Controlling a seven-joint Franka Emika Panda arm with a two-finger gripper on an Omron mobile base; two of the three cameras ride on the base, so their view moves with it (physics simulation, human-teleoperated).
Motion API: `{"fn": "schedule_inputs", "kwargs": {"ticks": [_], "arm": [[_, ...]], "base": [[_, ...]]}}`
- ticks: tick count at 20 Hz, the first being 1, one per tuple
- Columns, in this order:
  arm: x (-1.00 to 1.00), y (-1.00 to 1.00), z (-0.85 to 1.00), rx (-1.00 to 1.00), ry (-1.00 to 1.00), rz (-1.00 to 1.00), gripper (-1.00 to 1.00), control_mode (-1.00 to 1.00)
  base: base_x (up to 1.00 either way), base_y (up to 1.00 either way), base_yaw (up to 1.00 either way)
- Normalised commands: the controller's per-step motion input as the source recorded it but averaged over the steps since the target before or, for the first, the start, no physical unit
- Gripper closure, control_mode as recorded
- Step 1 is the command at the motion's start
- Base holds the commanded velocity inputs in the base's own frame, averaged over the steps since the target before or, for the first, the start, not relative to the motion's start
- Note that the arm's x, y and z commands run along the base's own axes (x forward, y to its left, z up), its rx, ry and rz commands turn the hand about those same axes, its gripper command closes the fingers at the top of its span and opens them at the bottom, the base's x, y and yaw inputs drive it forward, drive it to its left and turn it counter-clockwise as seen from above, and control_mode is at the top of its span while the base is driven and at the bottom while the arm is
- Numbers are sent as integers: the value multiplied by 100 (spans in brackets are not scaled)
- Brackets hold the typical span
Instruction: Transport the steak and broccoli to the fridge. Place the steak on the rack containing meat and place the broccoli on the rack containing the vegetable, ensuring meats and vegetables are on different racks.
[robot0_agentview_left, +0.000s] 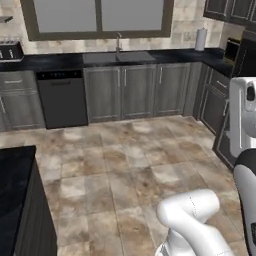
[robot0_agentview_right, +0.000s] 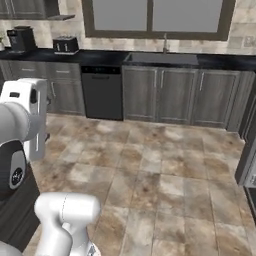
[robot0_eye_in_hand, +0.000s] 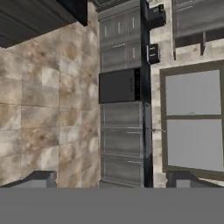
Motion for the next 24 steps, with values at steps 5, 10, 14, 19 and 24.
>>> {"fn": "schedule_inputs", "kwargs": {"ticks": [5,10,14,19,24], "arm": [[0,0,0,0,0,0,-100,100],[0,0,0,0,0,0,-100,100],[0,0,0,0,0,0,-100,100],[0,0,0,0,0,0,-100,100],[0,0,0,0,0,0,-100,100]], "base": [[-100,5,14],[-100,32,16],[-85,99,7],[-8,100,-8],[0,100,-1]]}}
